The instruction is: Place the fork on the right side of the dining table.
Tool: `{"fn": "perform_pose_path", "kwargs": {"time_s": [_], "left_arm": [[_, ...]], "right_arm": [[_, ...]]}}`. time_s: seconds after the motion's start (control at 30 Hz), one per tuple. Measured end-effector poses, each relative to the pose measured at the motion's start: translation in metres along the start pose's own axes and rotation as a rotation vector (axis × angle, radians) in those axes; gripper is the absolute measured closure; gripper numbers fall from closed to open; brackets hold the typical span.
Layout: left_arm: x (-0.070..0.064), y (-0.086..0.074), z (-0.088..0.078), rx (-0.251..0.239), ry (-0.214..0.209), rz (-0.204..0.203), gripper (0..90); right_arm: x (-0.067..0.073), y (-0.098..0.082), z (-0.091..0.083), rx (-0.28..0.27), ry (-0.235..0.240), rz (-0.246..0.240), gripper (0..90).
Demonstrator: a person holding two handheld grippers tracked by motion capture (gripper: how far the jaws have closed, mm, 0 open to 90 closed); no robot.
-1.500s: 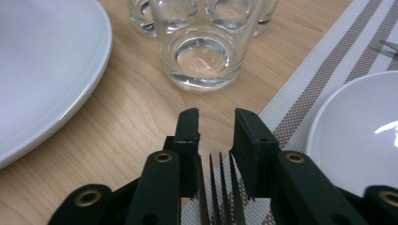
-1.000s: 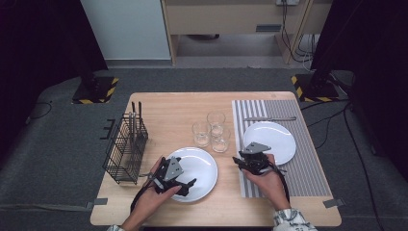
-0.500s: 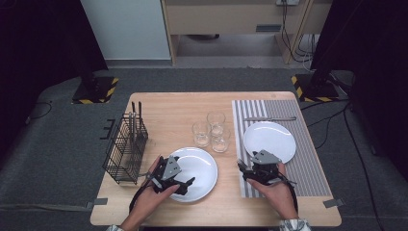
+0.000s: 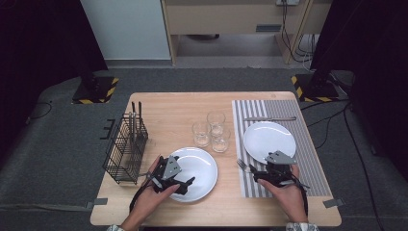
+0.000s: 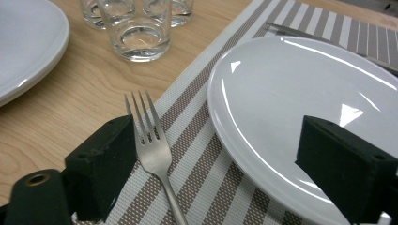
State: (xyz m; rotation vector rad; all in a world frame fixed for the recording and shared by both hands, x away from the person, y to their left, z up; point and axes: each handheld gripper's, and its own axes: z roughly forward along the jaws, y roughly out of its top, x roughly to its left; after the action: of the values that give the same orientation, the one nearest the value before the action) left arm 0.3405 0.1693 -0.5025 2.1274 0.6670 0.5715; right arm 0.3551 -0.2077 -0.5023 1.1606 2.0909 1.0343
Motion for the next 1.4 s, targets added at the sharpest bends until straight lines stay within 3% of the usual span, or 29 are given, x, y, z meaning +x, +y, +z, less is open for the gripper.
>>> {"fn": "perform_pose_path", "kwargs": {"time_s": [0.2,0.37,0.63,0.73,0.9,1.4], "left_arm": [[0.001,0.000,-0.001,-0.003,0.006,-0.001,5.2],[0.000,0.000,0.000,0.002,0.006,0.003,5.2],[0.004,-0.002,-0.001,0.010,0.023,0.001,5.2],[0.006,-0.002,-0.001,0.009,0.026,-0.005,5.2],[0.005,-0.002,0.000,0.011,0.022,-0.001,5.2],[0.005,-0.002,0.001,0.015,0.013,0.004,5.3]], "right_arm": [[-0.008,-0.012,-0.002,0.028,-0.018,0.024,8.1],[-0.015,-0.017,-0.010,0.010,-0.031,0.046,5.8],[-0.027,-0.025,-0.020,0.020,-0.058,0.087,8.2],[-0.030,-0.028,-0.020,0.043,-0.087,0.085,10.3],[-0.032,-0.028,-0.022,0.025,-0.079,0.100,11.9],[-0.030,-0.037,-0.026,0.069,-0.077,0.070,12.5]]}}
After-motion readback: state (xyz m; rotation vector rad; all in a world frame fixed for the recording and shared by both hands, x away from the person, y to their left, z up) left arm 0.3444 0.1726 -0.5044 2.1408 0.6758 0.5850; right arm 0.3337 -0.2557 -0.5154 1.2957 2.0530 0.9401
